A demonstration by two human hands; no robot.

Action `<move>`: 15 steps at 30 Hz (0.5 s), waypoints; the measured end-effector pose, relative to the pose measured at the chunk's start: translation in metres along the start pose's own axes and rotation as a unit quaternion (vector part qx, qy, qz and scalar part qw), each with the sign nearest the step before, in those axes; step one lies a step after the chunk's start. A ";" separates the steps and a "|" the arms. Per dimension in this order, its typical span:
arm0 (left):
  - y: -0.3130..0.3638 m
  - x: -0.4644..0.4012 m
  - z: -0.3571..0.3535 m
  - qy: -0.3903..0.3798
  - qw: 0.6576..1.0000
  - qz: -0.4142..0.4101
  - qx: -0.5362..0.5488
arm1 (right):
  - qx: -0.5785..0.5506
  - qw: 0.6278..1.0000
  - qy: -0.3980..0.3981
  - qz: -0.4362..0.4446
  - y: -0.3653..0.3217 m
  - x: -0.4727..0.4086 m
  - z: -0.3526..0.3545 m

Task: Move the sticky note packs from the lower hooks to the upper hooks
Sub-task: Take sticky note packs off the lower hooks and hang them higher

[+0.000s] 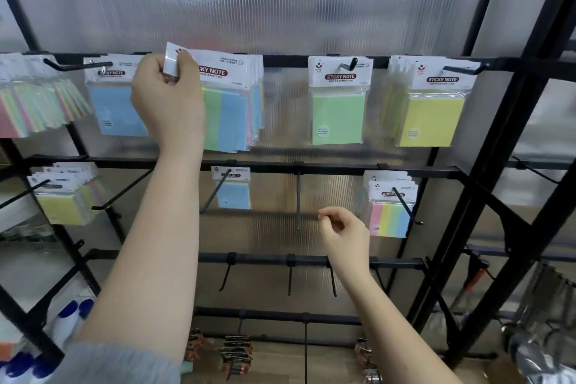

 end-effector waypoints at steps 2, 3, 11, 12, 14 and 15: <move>-0.001 0.004 0.000 0.006 1.000 -0.001 0.004 | 0.000 1.000 0.001 0.000 0.000 0.000 0.001; -0.001 0.005 0.000 0.011 1.000 0.001 0.008 | 0.001 1.000 0.002 0.001 0.000 0.000 0.001; 0.000 0.003 0.001 0.029 0.998 0.028 -0.046 | -0.007 1.000 0.010 0.001 -0.001 -0.001 0.004; -0.001 0.004 0.000 0.023 0.998 0.030 -0.056 | -0.008 1.000 0.011 0.001 -0.001 -0.002 0.005; -0.007 0.005 -0.004 0.008 0.997 0.039 -0.068 | -0.009 1.000 0.014 0.001 -0.001 -0.002 0.005; -0.010 0.005 -0.006 0.000 0.997 0.042 -0.071 | -0.009 1.000 0.014 0.002 -0.001 -0.002 0.006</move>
Point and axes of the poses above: each hand's wrist, its own x-axis away from the middle knuckle, its own z-axis out of the back of the hand, y = z × x, the point moved 2 cm from there along -x, towards the middle knuckle, and after that the axes turned 13 degrees about -x, right-handed, at the moved point
